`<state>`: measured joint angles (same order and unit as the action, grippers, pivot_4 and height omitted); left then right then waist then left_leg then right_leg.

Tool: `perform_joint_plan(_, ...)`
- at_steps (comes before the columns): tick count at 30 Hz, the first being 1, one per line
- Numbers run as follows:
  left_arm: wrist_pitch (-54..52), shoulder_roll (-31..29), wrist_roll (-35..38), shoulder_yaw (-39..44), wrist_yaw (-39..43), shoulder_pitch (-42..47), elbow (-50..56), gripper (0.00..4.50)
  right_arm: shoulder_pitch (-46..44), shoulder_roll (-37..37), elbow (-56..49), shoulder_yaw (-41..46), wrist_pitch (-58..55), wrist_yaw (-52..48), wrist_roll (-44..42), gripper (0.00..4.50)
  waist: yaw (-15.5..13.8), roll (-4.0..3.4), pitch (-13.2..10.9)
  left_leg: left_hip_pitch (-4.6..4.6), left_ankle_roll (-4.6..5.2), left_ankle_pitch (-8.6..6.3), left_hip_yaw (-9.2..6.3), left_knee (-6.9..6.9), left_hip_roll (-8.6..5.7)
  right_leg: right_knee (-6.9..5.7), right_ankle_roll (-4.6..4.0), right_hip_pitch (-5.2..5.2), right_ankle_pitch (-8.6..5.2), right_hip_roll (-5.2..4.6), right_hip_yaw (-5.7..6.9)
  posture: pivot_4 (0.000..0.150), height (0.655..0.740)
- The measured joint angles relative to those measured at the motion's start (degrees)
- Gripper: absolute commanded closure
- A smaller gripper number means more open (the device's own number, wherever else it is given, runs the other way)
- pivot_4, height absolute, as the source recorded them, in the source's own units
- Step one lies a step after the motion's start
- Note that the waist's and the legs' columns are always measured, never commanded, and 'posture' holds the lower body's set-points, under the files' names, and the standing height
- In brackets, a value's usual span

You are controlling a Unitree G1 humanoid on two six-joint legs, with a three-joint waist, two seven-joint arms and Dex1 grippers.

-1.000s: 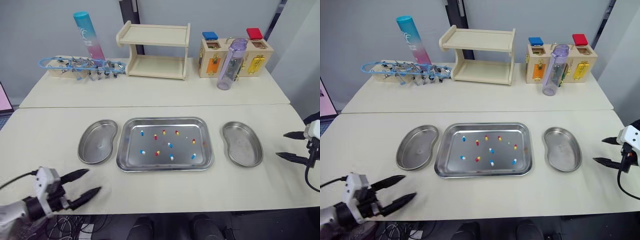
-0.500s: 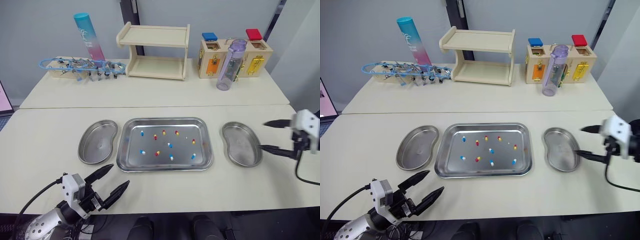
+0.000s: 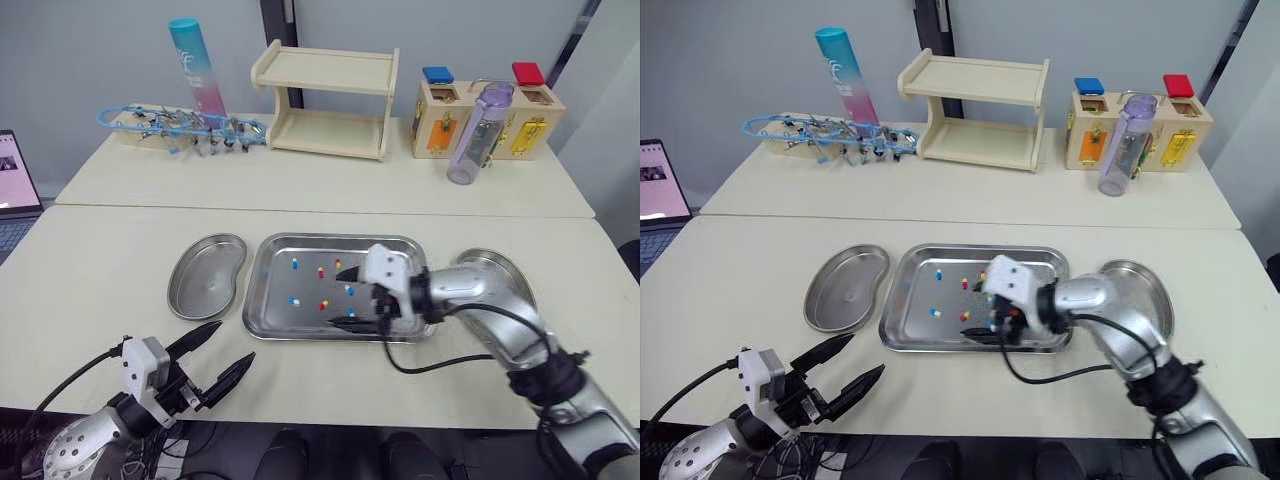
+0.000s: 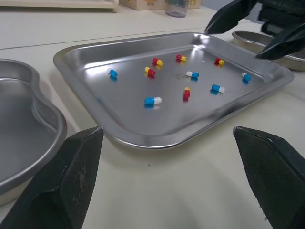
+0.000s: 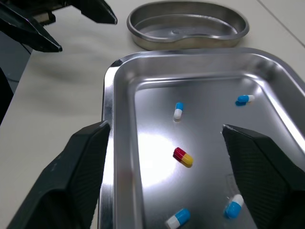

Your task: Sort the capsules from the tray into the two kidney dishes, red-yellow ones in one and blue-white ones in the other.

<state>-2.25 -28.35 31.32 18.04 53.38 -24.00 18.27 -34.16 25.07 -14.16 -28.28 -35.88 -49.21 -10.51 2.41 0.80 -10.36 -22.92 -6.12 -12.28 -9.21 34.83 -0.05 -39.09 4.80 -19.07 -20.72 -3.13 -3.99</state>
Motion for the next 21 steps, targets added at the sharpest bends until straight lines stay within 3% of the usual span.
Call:
perform_joint_plan(9,-2.22,-0.77,0.21,0.04,-0.89,0.19,1.52,0.0,-6.64,-10.59,12.06,-6.65,0.66,4.95,8.73,1.17,0.62,0.03,0.02,0.01,0.0,0.0,-0.02,-0.02,0.02,-0.03,-0.01,-0.08,0.0,0.01,0.01,0.15,0.74)
perform_joint_plan(19,-3.66,-0.86,0.18,-0.29,-2.73,0.1,2.79,0.0,-10.27,-17.76,26.55,-6.82,3.66,5.46,11.62,1.17,0.88,0.03,0.02,0.04,0.0,0.0,-0.03,-0.05,0.02,-0.04,-0.01,-0.23,0.0,0.02,0.02,0.15,0.74)
perform_joint_plan(21,-3.76,-0.85,0.17,-0.48,-2.78,0.02,3.32,0.0,-10.44,-18.8,28.55,-6.81,4.28,5.35,11.9,1.54,0.99,0.03,0.02,0.03,0.0,0.0,-0.03,-0.06,0.02,-0.05,-0.01,-0.21,0.01,0.02,0.01,0.15,0.74)
